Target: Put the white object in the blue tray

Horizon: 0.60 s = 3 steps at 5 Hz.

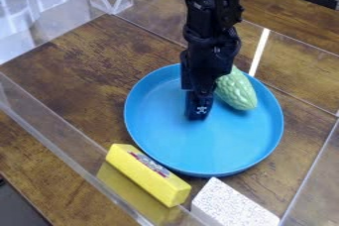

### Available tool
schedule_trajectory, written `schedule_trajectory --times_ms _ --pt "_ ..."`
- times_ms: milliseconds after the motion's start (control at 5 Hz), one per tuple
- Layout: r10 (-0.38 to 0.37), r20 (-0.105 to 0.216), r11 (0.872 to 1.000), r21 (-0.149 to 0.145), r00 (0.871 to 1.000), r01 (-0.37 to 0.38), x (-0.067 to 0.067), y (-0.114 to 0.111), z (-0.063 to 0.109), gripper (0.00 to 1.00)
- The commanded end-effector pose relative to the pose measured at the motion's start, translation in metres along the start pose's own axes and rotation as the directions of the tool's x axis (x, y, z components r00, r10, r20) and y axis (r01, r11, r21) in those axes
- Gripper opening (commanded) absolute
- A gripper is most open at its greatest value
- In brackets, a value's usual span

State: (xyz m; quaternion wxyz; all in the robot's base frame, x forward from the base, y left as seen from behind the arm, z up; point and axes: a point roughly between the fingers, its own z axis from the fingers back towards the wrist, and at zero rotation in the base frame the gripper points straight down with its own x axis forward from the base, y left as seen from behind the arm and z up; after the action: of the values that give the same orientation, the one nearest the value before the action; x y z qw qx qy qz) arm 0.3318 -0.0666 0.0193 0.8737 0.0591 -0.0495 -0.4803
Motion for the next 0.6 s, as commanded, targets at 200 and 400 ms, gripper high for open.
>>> schedule_trajectory --times_ms 200,400 --pt "-0.042 -0.006 0.999 -0.016 0.999 0.041 0.008 -0.009 -0.011 1.00" --pt "-0.042 -0.005 0.999 -0.012 0.999 0.041 0.013 -0.007 -0.011 1.00"
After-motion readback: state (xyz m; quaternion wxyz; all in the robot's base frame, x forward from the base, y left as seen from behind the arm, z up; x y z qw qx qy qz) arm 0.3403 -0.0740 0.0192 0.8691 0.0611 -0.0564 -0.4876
